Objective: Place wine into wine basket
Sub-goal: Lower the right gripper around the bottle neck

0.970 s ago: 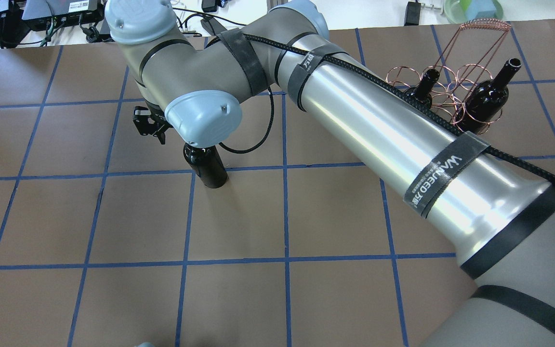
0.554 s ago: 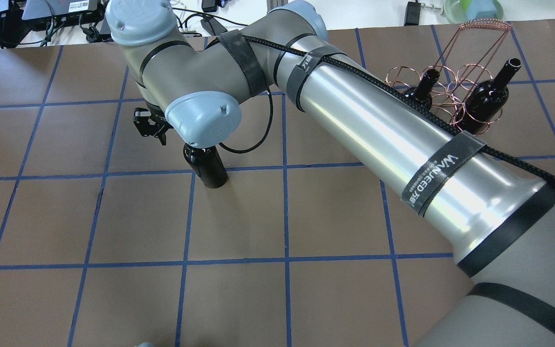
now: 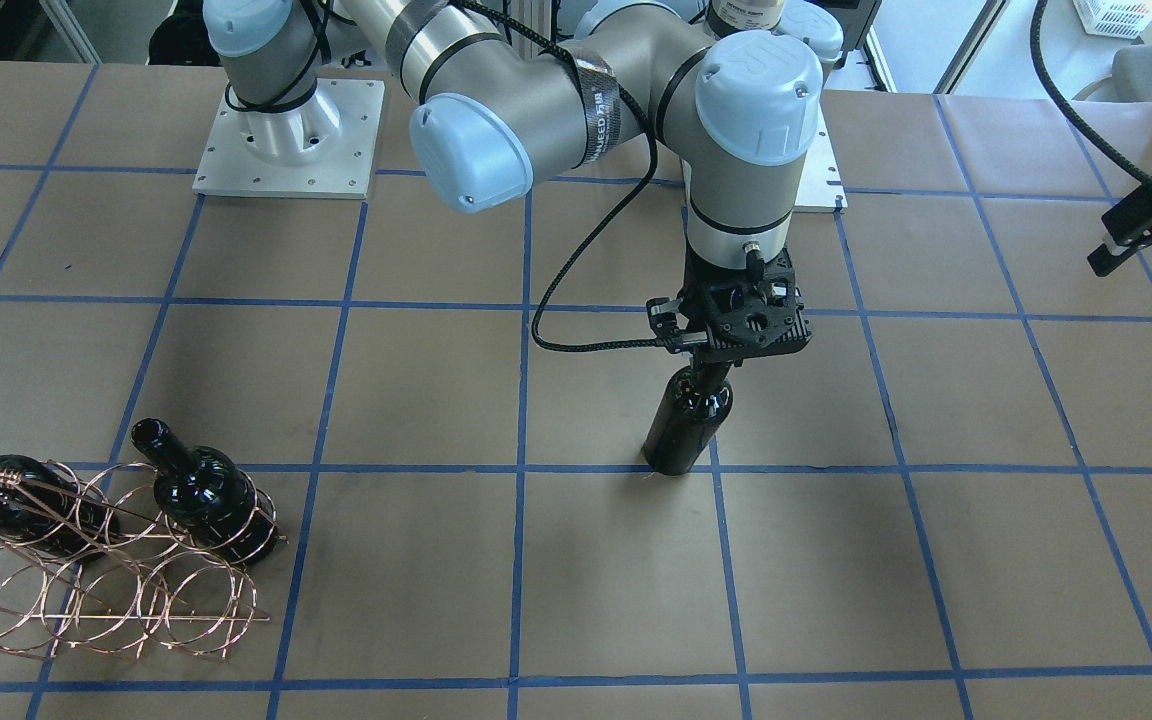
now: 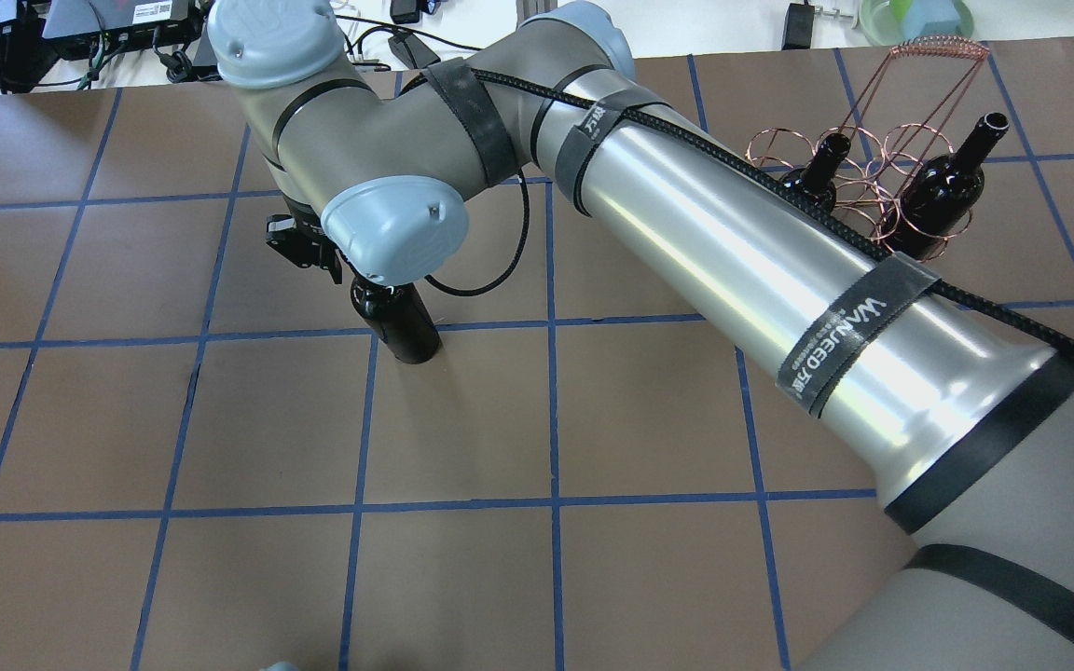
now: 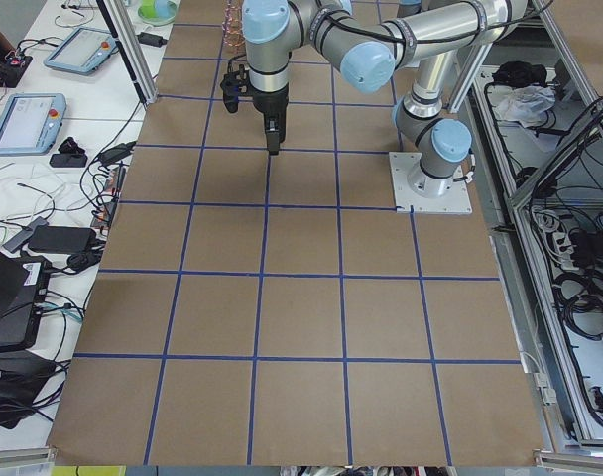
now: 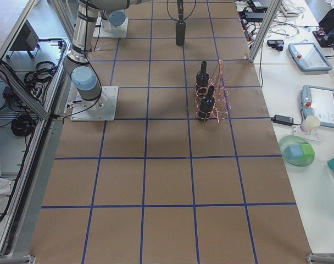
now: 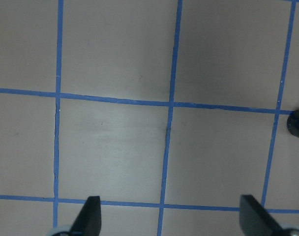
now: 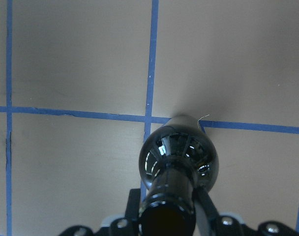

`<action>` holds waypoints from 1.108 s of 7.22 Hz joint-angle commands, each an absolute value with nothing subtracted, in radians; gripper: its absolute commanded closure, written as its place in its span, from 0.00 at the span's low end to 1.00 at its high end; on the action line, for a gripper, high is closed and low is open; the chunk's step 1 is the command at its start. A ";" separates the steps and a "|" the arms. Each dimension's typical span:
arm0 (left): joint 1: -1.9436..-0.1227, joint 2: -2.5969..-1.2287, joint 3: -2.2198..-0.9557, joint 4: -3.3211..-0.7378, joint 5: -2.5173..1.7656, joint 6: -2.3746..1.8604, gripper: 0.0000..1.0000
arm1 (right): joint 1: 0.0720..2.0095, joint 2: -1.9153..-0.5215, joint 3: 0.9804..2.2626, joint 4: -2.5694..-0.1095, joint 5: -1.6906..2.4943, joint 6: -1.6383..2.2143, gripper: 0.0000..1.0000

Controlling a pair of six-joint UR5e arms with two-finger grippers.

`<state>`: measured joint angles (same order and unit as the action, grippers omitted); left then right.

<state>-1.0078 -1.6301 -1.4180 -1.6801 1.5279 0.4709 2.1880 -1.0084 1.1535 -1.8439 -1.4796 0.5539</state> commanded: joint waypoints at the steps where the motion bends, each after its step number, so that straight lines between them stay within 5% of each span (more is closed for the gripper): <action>1: -1.008 -1.628 -1.425 -1.680 1.528 0.471 0.00 | 2.186 -1.008 1.154 -1.844 -1.479 0.551 0.66; 2: -1.008 -1.628 -1.425 -1.680 1.526 0.471 0.00 | 2.186 -1.011 1.155 -1.844 -1.477 0.551 0.62; 3: -1.008 -1.628 -1.427 -1.680 1.526 0.471 0.00 | 2.186 -1.017 1.155 -1.841 -1.476 0.552 0.46; 8: -1.008 -1.626 -1.427 -1.680 1.525 0.471 0.00 | 2.177 -1.017 1.157 -1.844 -1.453 0.552 0.41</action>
<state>-1.0078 -1.6265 -1.4266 -1.6797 1.5253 0.4709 2.1823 -1.0160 1.1577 -1.8431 -1.4553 0.5526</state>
